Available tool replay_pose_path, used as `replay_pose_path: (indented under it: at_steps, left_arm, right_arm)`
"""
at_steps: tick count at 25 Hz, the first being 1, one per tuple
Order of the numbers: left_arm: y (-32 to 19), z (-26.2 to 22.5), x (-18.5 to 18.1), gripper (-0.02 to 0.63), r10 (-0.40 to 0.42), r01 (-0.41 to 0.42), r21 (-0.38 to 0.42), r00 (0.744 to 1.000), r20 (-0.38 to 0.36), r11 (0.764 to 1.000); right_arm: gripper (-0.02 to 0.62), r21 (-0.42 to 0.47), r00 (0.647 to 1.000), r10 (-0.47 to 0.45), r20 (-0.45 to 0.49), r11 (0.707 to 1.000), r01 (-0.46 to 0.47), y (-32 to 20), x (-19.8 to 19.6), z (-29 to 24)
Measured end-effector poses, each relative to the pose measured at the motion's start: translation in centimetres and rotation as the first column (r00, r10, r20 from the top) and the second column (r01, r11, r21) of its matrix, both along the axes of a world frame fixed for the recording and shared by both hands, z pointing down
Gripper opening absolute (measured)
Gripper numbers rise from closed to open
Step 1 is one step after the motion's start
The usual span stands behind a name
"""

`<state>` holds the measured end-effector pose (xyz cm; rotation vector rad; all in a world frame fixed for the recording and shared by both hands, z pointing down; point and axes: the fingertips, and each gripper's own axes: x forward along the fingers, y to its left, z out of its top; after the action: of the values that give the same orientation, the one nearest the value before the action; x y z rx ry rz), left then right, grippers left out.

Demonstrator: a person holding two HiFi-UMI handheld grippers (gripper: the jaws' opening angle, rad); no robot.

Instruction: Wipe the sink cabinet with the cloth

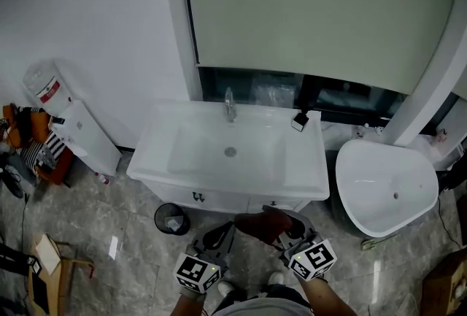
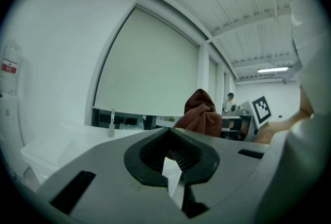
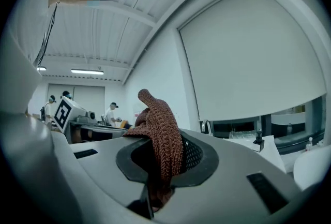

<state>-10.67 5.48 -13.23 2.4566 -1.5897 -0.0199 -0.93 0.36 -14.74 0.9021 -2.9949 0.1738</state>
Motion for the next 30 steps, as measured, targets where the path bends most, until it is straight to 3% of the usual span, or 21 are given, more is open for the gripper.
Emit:
replay_pose_path:
  at_steps: [5, 11, 21, 30]
  left_arm:
    - [0.8, -1.9, 0.8, 0.011, -0.013, 0.012, 0.017, 0.998, 0.062, 1.0]
    - [1.7, -2.2, 0.7, 0.011, -0.056, 0.055, 0.034, 0.997, 0.045, 0.998]
    - [2.4, -3.0, 1.6, 0.011, -0.074, 0.073, 0.053, 0.997, 0.016, 0.996]
    - [3.1, -3.1, 2.3, 0.011, -0.117, 0.115, 0.052, 0.993, 0.035, 0.992]
  right_arm:
    - [0.058, 0.043, 0.999, -0.027, 0.031, 0.999, 0.025, 0.8, -0.3, -2.6]
    - [0.058, 0.086, 0.998, -0.045, 0.033, 0.995, 0.042, 1.5, -0.3, -3.3]
    - [0.058, 0.083, 0.999, -0.034, 0.042, 0.996, 0.031, 1.9, 1.1, -3.6]
    - [0.058, 0.113, 0.999, -0.033, 0.01, 0.993, 0.032, 2.9, 2.5, -3.4]
